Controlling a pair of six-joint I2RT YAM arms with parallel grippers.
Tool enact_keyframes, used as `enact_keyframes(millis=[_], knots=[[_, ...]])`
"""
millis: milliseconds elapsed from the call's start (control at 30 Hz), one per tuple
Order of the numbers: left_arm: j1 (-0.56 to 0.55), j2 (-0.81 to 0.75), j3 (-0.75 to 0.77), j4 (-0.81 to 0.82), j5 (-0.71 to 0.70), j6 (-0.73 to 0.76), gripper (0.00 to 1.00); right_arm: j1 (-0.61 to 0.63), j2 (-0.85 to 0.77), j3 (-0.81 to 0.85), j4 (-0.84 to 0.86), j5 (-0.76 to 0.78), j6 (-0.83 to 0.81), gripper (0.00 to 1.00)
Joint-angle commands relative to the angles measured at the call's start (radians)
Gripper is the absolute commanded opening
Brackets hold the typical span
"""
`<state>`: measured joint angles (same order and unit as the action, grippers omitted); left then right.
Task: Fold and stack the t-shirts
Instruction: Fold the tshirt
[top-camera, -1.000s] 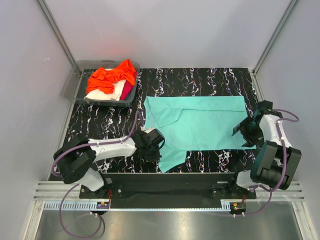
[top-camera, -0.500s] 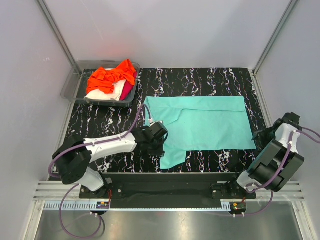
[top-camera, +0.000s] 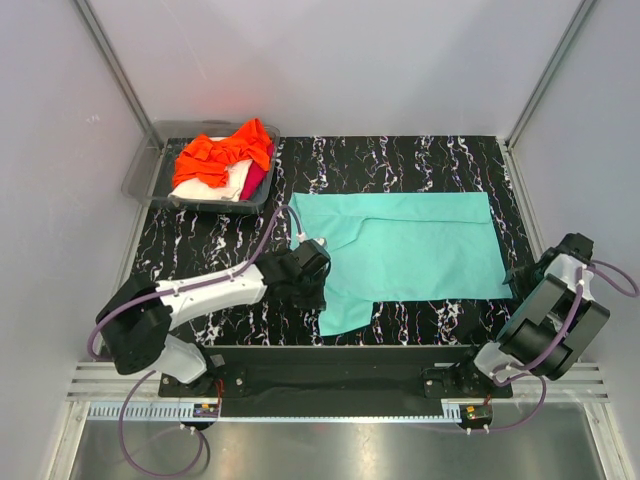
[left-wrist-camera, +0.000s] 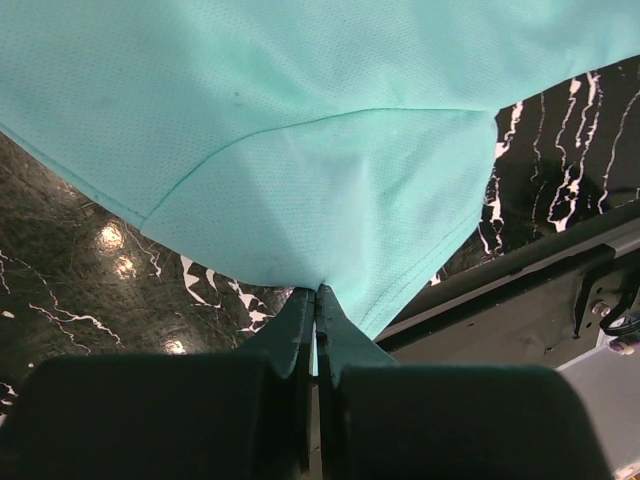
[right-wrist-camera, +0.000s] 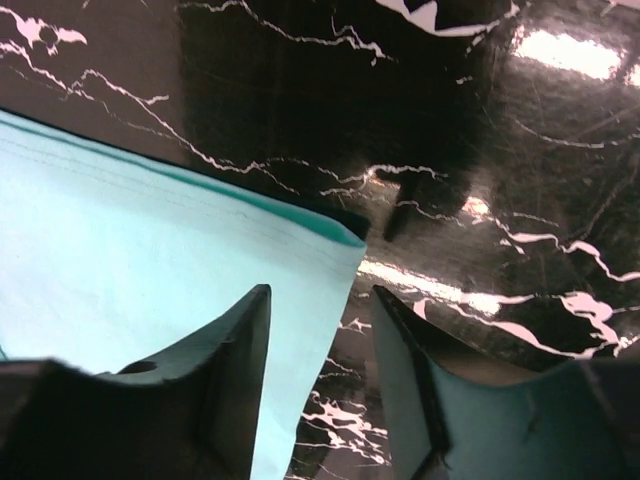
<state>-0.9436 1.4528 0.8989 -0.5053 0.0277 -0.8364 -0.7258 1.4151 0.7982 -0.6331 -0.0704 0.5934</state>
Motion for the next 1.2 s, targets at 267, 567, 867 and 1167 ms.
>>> enact_keyframes(millis=[267,567,867,1167], knots=[[0.008,-0.081,0.044,0.007,0.009,0.039,0.00,-0.001,0.031,-0.027,0.078,0.034,0.020,0.40],[0.014,-0.098,0.052,0.005,0.002,0.031,0.00,-0.001,0.082,-0.036,0.093,0.052,0.008,0.42],[0.014,-0.140,0.070,-0.009,-0.025,0.046,0.00,-0.003,0.081,-0.031,0.089,0.064,-0.014,0.08],[0.074,-0.101,0.146,-0.030,-0.057,0.097,0.00,0.006,0.053,0.050,0.040,0.004,-0.029,0.00]])
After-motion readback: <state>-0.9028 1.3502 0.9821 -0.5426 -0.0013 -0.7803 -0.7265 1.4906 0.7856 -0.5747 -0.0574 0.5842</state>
